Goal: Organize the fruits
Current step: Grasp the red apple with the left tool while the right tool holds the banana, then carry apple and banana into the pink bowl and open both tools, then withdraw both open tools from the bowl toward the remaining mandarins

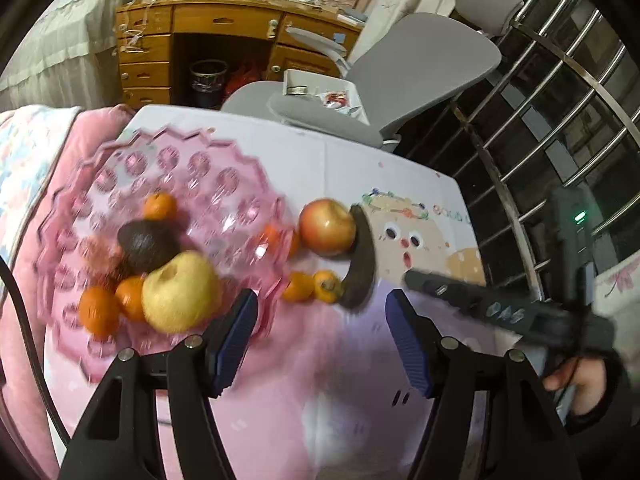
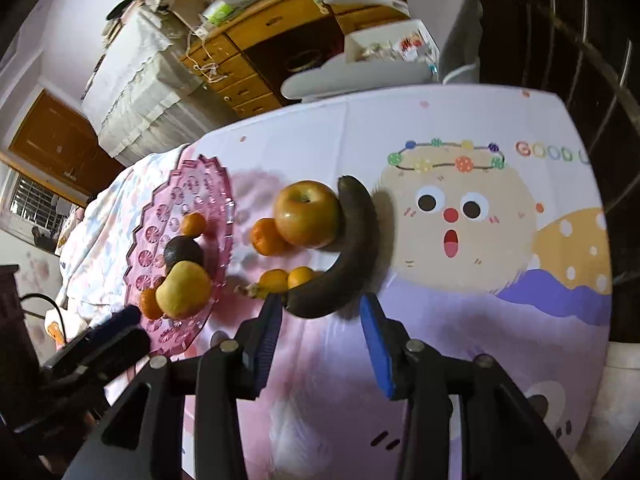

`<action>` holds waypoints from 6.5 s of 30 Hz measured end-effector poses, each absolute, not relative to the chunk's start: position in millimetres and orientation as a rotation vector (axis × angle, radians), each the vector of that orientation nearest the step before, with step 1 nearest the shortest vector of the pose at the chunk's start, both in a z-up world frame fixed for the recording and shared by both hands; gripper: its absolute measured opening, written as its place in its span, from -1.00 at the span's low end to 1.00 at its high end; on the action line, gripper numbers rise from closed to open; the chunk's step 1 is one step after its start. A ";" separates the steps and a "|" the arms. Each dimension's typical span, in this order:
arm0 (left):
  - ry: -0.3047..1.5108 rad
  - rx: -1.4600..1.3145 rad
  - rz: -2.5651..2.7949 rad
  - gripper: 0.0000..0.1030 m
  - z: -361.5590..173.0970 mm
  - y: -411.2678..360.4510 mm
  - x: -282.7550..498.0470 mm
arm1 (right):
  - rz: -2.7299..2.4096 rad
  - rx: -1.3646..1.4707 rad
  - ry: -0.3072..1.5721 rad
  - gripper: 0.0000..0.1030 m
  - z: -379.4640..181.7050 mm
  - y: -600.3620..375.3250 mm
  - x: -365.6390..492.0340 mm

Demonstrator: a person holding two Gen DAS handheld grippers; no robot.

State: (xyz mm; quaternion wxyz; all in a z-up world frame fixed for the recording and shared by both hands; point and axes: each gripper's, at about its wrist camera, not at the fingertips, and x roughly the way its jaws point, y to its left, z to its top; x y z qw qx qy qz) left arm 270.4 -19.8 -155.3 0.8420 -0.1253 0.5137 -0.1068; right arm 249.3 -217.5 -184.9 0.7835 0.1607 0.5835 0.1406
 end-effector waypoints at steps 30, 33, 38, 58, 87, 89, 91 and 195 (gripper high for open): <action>1.463 0.589 -0.495 0.63 -250.6 -142.5 440.4 | 0.197 0.355 1.359 -0.06 -249.0 -188.3 286.1; 1.480 0.585 -0.497 0.64 -259.6 -145.4 445.5 | 0.161 0.349 1.349 -0.06 -249.6 -185.1 285.2; 1.505 0.565 -0.519 0.64 -272.7 -149.2 450.0 | 0.114 0.356 1.347 -0.06 -253.3 -182.5 285.8; 1.506 0.391 -0.489 0.33 -281.9 -134.2 441.0 | 0.089 0.358 1.326 -0.30 -262.0 -186.6 299.8; 1.239 -0.086 -0.256 0.33 -158.2 -37.4 385.4 | 0.157 0.340 1.215 -0.43 -214.3 -200.7 278.6; 1.229 -0.088 -0.209 0.33 -152.6 -22.8 374.4 | 0.172 0.318 1.189 -0.43 -199.0 -192.5 275.7; 1.223 -0.104 -0.175 0.33 -149.3 -7.2 363.7 | 0.185 0.296 1.171 -0.43 -187.2 -186.6 272.2; 1.229 0.528 -0.667 0.69 -138.1 -53.6 356.2 | 0.524 -0.275 0.924 -0.18 -256.4 -121.6 231.9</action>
